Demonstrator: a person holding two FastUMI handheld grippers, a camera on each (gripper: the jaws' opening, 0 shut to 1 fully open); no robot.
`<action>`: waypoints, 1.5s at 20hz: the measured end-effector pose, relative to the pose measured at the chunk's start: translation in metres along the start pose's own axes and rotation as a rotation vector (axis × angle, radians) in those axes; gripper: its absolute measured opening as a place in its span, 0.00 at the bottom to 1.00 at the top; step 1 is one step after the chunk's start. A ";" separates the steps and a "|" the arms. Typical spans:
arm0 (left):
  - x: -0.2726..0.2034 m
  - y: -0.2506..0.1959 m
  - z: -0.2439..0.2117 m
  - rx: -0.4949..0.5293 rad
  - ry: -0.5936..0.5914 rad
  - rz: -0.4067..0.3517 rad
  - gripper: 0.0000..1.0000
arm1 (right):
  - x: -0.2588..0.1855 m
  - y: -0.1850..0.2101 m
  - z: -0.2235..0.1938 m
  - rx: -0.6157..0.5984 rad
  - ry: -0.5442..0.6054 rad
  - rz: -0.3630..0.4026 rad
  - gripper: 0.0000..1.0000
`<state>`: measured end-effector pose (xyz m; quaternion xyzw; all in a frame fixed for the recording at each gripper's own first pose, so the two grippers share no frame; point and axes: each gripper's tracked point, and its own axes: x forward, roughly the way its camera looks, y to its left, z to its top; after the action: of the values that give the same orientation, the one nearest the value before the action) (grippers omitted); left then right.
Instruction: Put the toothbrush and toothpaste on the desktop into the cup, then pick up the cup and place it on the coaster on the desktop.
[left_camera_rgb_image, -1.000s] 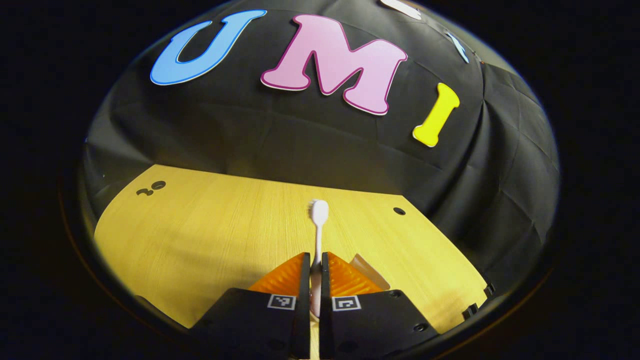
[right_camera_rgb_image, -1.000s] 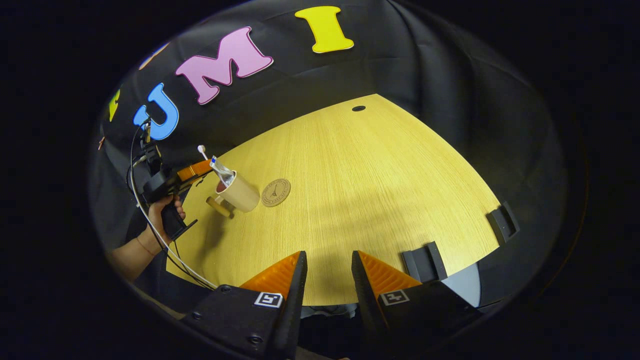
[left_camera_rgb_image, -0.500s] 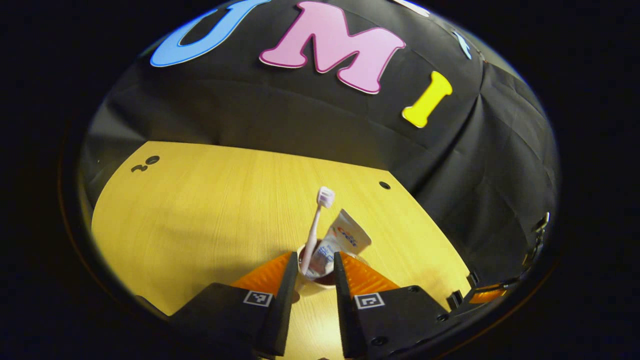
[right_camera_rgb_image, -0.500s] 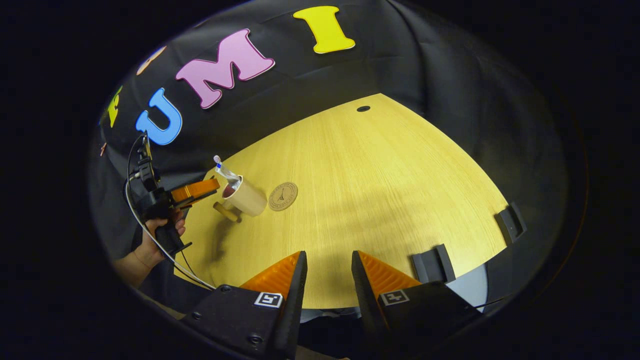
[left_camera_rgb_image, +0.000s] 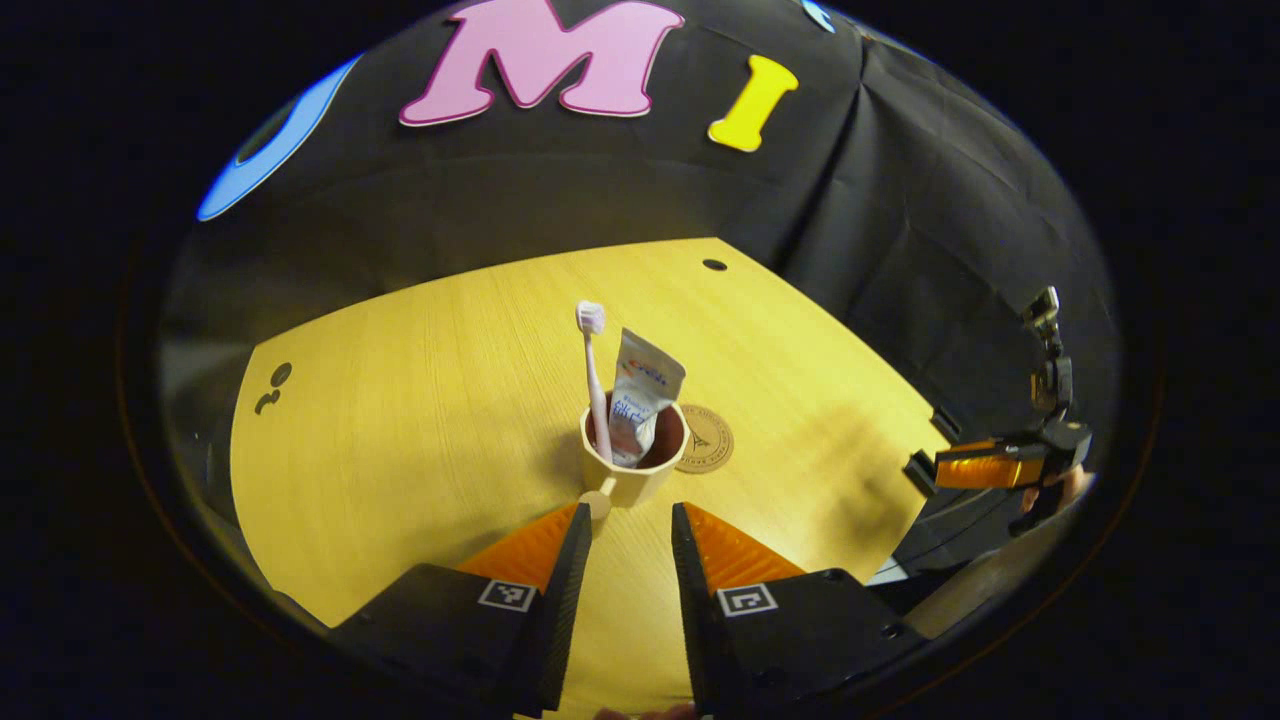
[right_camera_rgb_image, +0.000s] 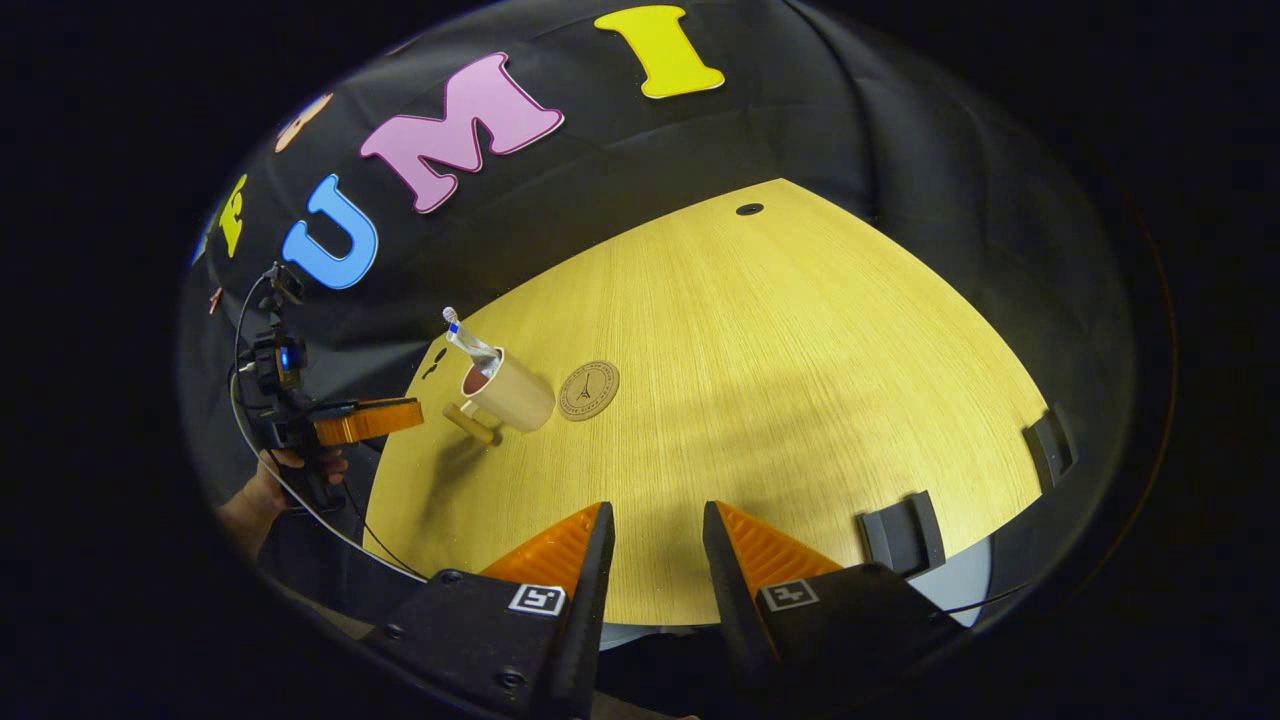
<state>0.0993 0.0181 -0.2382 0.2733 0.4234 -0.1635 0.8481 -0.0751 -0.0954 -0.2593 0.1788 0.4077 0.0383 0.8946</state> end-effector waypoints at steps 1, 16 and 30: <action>0.003 0.001 -0.003 0.018 0.019 -0.003 0.51 | 0.000 0.000 0.000 0.003 -0.001 -0.002 0.55; 0.073 0.024 -0.035 0.108 0.262 -0.017 0.51 | -0.015 -0.029 -0.006 0.099 -0.033 -0.072 0.55; 0.127 0.023 -0.046 0.195 0.392 -0.019 0.59 | -0.030 -0.055 -0.017 0.201 -0.069 -0.143 0.55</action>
<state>0.1564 0.0584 -0.3556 0.3767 0.5648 -0.1554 0.7176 -0.1120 -0.1484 -0.2677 0.2389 0.3903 -0.0729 0.8862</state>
